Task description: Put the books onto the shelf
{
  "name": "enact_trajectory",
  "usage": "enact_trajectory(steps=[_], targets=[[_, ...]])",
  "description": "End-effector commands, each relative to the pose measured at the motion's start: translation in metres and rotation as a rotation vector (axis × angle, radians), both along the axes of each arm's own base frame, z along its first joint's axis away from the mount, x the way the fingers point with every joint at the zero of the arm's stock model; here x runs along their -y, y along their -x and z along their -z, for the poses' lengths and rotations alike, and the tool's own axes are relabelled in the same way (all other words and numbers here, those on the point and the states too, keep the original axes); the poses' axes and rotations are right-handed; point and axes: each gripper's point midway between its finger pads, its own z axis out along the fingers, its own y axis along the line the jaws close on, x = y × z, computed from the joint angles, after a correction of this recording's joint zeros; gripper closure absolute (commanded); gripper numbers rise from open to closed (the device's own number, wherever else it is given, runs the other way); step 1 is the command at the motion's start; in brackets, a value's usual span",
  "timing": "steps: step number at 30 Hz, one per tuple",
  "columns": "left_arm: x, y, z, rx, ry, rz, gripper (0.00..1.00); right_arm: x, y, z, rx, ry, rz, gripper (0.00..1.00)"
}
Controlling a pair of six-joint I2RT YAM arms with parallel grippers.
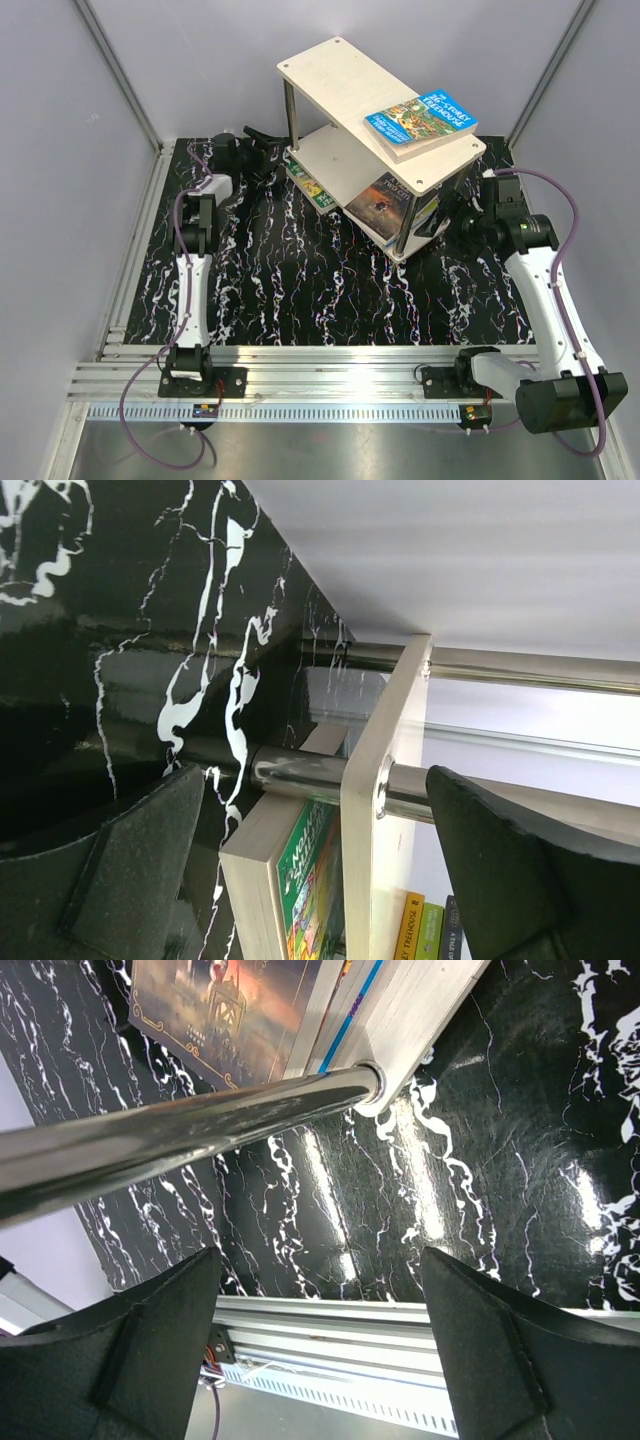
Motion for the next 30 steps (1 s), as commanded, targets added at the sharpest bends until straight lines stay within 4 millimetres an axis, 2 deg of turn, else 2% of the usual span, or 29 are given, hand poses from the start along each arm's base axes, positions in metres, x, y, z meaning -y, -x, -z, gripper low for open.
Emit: enact_trajectory(steps=[1, 5, 7, 10, 13, 14, 16, 17, 18, 21, 24, 25, 27, 28, 29, 30], targets=[[0.01, 0.005, 0.033, -0.043, 0.034, -0.001, 0.03, -0.001, -0.012, -0.002, 0.024, -0.009, 0.021, 0.12], [0.022, 0.008, 0.038, -0.047, 0.111, 0.018, 0.04, -0.005, -0.015, 0.002, 0.021, -0.019, 0.01, 0.12], [0.027, 0.005, 0.033, -0.028, 0.139, 0.03, 0.04, -0.005, -0.015, 0.003, 0.022, -0.022, 0.003, 0.12], [0.034, 0.008, 0.039, -0.04, 0.158, 0.054, 0.05, -0.006, -0.014, 0.004, 0.025, -0.021, -0.007, 0.12], [0.038, 0.012, 0.041, -0.05, 0.196, 0.084, 0.09, -0.005, -0.01, 0.004, 0.027, -0.013, -0.022, 0.12], [0.038, 0.016, 0.048, -0.072, 0.198, 0.085, 0.1, -0.005, -0.008, 0.003, 0.029, -0.011, -0.025, 0.12], [0.038, 0.021, 0.043, -0.073, 0.191, 0.088, 0.12, -0.003, -0.005, 0.002, 0.035, 0.0, -0.03, 0.12], [0.039, 0.031, 0.056, -0.107, 0.187, 0.087, 0.12, -0.003, -0.003, 0.002, 0.034, 0.005, -0.034, 0.12], [0.038, 0.032, 0.046, -0.084, 0.177, 0.091, 0.13, -0.003, -0.001, 0.001, 0.035, 0.007, -0.037, 0.12], [0.04, 0.046, 0.052, -0.098, 0.16, 0.115, 0.14, -0.001, 0.003, 0.001, 0.037, 0.017, -0.043, 0.12], [0.045, 0.054, 0.049, -0.09, 0.159, 0.165, 0.18, -0.001, 0.007, 0.001, 0.042, 0.022, -0.052, 0.11], [0.049, 0.06, 0.048, -0.093, 0.169, 0.208, 0.2, -0.001, 0.009, 0.004, 0.034, 0.02, -0.056, 0.11], [0.055, 0.071, 0.044, -0.102, 0.18, 0.27, 0.31, -0.002, 0.01, 0.004, 0.039, 0.017, -0.06, 0.11], [0.06, 0.097, 0.057, -0.172, 0.206, 0.326, 0.35, -0.003, 0.011, 0.005, 0.035, 0.013, -0.067, 0.11], [0.071, 0.113, 0.022, -0.128, 0.21, 0.373, 0.39, -0.003, 0.011, 0.005, 0.04, 0.013, -0.07, 0.11], [0.079, 0.136, 0.012, -0.136, 0.211, 0.414, 0.41, -0.003, 0.012, 0.005, 0.041, 0.013, -0.072, 0.11]])
